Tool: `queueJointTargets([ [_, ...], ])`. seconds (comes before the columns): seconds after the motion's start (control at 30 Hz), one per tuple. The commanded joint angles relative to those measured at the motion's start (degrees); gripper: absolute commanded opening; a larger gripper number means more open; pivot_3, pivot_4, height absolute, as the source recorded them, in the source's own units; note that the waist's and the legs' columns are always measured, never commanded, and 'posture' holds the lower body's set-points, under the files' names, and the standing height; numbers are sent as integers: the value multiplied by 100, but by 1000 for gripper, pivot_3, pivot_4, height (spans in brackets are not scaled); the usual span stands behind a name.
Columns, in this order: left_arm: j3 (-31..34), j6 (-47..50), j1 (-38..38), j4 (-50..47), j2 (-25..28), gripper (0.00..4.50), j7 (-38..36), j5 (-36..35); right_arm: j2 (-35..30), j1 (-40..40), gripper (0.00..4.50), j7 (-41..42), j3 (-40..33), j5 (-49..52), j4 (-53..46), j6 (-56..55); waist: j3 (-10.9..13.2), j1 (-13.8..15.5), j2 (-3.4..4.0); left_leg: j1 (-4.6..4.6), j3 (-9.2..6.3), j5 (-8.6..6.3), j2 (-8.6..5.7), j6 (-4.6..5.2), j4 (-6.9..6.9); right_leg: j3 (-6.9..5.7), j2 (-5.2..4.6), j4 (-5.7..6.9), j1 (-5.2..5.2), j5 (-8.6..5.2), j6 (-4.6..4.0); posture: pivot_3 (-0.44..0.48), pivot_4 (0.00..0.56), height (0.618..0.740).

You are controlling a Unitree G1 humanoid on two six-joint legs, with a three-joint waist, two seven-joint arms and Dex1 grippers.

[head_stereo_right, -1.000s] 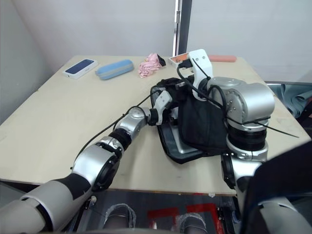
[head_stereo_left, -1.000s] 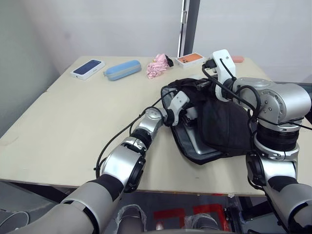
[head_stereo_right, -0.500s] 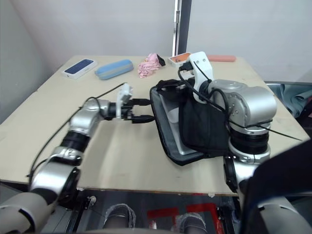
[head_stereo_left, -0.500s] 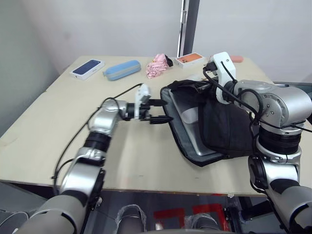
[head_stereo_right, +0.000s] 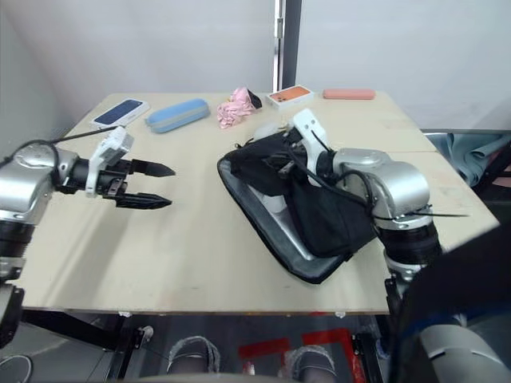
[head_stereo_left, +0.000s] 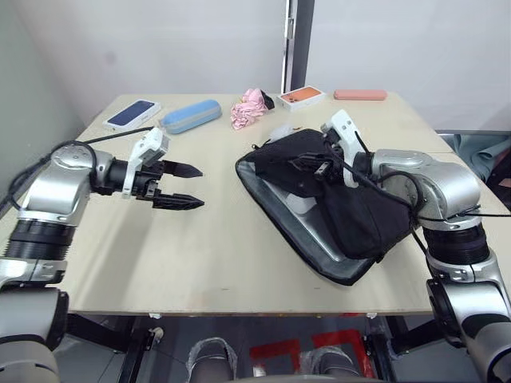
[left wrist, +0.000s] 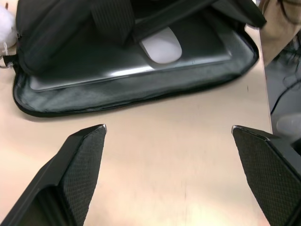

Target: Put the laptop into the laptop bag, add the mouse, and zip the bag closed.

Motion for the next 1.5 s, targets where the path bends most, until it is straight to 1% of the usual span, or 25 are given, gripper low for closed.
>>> queueJointTargets([
  [0.03, 210, -208, -62, -186, 204, 4485, 4, -63, -67, -224, 0, 993, 237, 364, -137, -726, 0, -6, 0, 0, 0, 0, 3, 0, 0, 0, 2, 0, 0, -2, -2, 0, 150, 740],
  [0.17, 262, -1, -137, -254, 206, 4485, 157, -199, -290, -155, 0, 1643, 558, 278, -29, -1131, 0, -6, 0, 1, -2, -10, 35, 7, 1, -8, 34, 3, -1, -9, -19, 0, 150, 740],
  [0.3, 310, 2, 80, -418, 426, 4485, 117, -196, -765, 111, 0, 2404, 551, 577, -208, -1192, 0, 35, -1, 2, -4, -16, 53, 11, 5, -12, 50, 7, -1, -12, -30, 0, 150, 740],
  [0.37, 392, 31, 199, -512, 555, 4485, -5, -300, -961, 241, 0, 2508, 573, 524, -170, -1307, -1, 52, -1, 5, -3, -18, 53, 12, 4, -12, 51, 5, 3, -15, -35, 0, 150, 740],
  [0.5, 434, -164, 554, -696, 838, 4485, -349, -418, -1062, 396, 0, 2301, 533, 402, 38, -1287, -1, 51, -2, 20, -1, -18, 55, 11, 6, -8, 52, 10, 10, -14, -38, 0, 150, 740],
  [0.57, 415, -267, 665, -745, 925, 4500, -351, -383, -1251, 480, 761, 2351, 614, 409, 51, -1097, -1, 61, -2, 25, 0, -18, 56, 10, 11, -6, 52, 22, 10, -13, -39, 0, 150, 740],
  [0.67, 360, -342, 687, -786, 889, 4500, -386, -452, -1548, 692, 1778, 2537, 566, 603, -25, -866, -1, 109, -2, 31, -1, -19, 57, 10, 25, -5, 50, 30, 23, -13, -41, 0, 150, 740],
  [0.8, 96, -725, 712, -767, 732, 4500, -437, -296, -2088, 1055, 3143, 2762, 164, 999, -173, -528, -2, 133, -2, 35, 1, -19, 57, 11, 32, -2, 49, 30, 29, -10, -46, 0, 150, 740],
  [0.87, -75, -1056, 667, -630, 597, 4500, -439, -179, -2385, 1299, 3838, 2829, -175, 1281, -285, -316, -2, 138, -2, 37, 3, -19, 58, 11, 27, 0, 50, 30, 26, -10, -46, 0, 150, 740],
  [0.9, -230, -1355, 607, -479, 480, 4500, -440, -74, -2593, 1534, 4127, 2889, -529, 1514, -418, -166, -2, 151, -3, 38, 3, -19, 58, 11, 27, 1, 50, 31, 26, -10, -45, 0, 150, 740],
  [1.0, -670, -1981, 387, -28, 216, 4500, -441, 108, -2983, 2204, 4127, 2865, -1471, 1976, -800, 75, -3, 190, -3, 38, 5, -20, 61, 11, 25, 2, 53, 28, 25, -12, -48, 0, 150, 740],
  [1.1, -1155, -2611, 86, 521, -25, 4500, -441, 258, -3189, 3051, 4127, 2750, -2488, 2084, -1189, 93, -4, 231, -5, 38, 8, -20, 63, 13, 26, 4, 54, 27, 24, -12, -48, 0, 150, 740],
  [1.17, -1459, -3057, -256, 1171, -383, 4500, -441, 408, -3157, 3678, 4127, 2661, -3582, 2249, -1575, 302, -6, 277, -4, 38, 9, -20, 63, 13, 27, 6, 54, 27, 24, -12, -48, 0, 150, 740],
  [1.23, -1673, -3533, -584, 1874, -731, 4500, -441, 602, -3076, 4177, 4127, 2592, -4503, 2463, -1980, 525, -8, 320, -4, 38, 15, -20, 61, 15, 33, 13, 52, 34, 19, -12, -48, 0, 150, 740],
  [1.3, -1856, -3914, -813, 2407, -943, 4500, -441, 707, -3004, 4532, 4127, 2501, -5035, 2671, -2279, 672, -12, 351, -6, 42, 15, -20, 61, 16, 37, 16, 52, 38, 20, -12, -47, 0, 150, 740],
  [1.4, -2113, -4469, -1231, 3364, -1497, 4500, -441, 932, -2795, 5315, 4127, 2405, -6014, 2954, -2813, 1028, -18, 381, -11, 46, 16, -20, 62, 17, 38, 16, 52, 38, 25, -12, -47, 0, 150, 740],
  [1.5, -2271, -4817, -1424, 3866, -1672, 4500, -441, 963, -2730, 5701, 4127, 2248, -6394, 3204, -2988, 1097, -19, 359, -10, 46, 20, -21, 59, 20, 40, 21, 49, 37, 24, -12, -46, 0, 150, 740],
])
